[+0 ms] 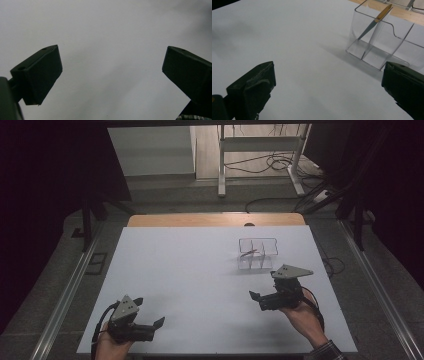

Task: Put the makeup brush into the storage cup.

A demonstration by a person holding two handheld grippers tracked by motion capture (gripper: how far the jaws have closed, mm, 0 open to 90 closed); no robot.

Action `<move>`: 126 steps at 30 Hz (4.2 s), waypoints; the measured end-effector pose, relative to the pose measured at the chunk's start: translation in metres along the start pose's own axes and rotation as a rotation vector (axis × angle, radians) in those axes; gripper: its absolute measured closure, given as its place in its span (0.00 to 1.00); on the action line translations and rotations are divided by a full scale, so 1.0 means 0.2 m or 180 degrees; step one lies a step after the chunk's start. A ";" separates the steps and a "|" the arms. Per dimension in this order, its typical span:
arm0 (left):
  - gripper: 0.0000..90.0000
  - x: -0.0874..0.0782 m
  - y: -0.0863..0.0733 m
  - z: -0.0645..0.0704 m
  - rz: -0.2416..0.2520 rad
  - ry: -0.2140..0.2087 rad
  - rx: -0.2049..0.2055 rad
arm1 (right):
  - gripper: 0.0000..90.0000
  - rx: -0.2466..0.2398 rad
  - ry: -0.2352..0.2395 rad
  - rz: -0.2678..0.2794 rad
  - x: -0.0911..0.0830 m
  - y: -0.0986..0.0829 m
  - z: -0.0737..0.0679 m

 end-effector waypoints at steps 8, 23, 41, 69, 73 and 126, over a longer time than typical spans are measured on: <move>0.04 0.00 0.00 0.00 -0.0006 0.0005 0.0004 | 0.00 0.0008 0.0021 -0.0078 -0.01 -0.04 -0.01; 0.04 0.00 0.00 -0.01 -0.0002 0.0011 -0.0021 | 0.00 0.0024 0.0045 -0.0075 -0.06 -0.05 -0.05; 0.04 0.00 0.00 -0.01 0.0010 0.0006 -0.0026 | 0.00 0.0049 0.0027 -0.0011 -0.12 -0.09 -0.07; 0.04 0.00 0.00 -0.01 0.0026 -0.0015 -0.0030 | 0.00 0.0109 -0.0007 -0.0033 -0.21 -0.19 -0.05; 0.04 0.00 0.00 -0.01 0.0023 -0.0015 -0.0025 | 0.00 0.0103 -0.0021 -0.0026 -0.22 -0.20 -0.05; 0.03 0.00 0.00 -0.01 0.0089 -0.0076 -0.0080 | 0.00 0.0211 -0.0400 -0.0089 -0.41 -0.46 0.06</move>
Point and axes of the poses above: each handheld gripper's, and its own axes: x roughly forward along the jaws, y roughly out of its top, z roughly to its right, the point moved 5 cm from there along x, roughly forward along the jaws
